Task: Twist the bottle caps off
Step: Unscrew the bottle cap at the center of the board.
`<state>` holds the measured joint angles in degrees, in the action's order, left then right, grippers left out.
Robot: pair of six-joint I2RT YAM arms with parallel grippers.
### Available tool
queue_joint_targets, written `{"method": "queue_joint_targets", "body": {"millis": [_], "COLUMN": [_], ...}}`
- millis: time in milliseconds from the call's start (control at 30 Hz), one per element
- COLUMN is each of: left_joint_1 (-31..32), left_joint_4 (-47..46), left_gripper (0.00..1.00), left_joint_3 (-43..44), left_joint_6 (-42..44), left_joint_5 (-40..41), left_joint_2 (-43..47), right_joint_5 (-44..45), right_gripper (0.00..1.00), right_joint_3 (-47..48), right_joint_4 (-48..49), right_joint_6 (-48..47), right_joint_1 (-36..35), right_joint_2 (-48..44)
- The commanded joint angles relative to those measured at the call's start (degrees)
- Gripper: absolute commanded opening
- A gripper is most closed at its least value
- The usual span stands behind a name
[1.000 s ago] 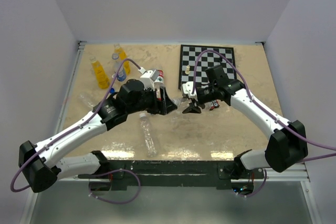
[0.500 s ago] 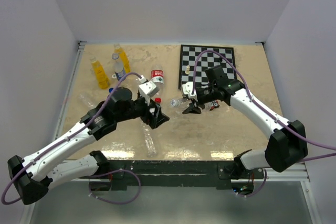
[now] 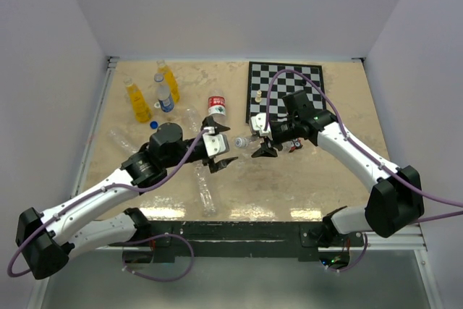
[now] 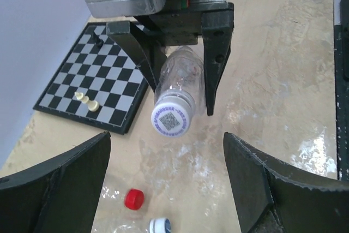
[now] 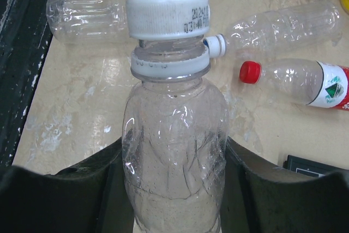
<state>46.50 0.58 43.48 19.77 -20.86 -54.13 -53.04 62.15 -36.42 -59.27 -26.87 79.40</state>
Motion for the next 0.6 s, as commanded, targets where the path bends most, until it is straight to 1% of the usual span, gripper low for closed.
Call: {"method": "queue_joint_targets", "body": {"millis": [0,67,167,300,567], "left_joint_1": [-0.10,-0.18,-0.18,-0.27,-0.45], "left_joint_4": [-9.10,-10.50,-10.86,-10.51,-10.51], "left_gripper": [0.88,0.87,0.81,0.69,0.55], "left_joint_3": [0.02,-0.24,-0.07,0.90,0.99], "left_joint_6": [4.40,3.88,3.52,2.91,1.85], "left_joint_5": [-3.65,-4.71,-5.94,-7.35,-8.23], "left_joint_2": [-1.94,-2.65,-3.79,-5.72,-7.04], "right_joint_5": [-0.58,-0.49,-0.58,-0.58,-0.58], "right_gripper": [0.00,0.00,0.00,0.00,0.00], "right_joint_3": [0.78,0.87,0.87,0.87,0.87], "right_joint_4": [-0.22,-0.31,-0.31,-0.31,-0.31], "right_joint_6": [-0.94,-0.94,-0.94,-0.94,-0.94], "right_joint_1": [0.15,0.15,0.15,0.07,0.24], "right_joint_2": [-0.12,-0.03,-0.03,0.06,0.06]}}
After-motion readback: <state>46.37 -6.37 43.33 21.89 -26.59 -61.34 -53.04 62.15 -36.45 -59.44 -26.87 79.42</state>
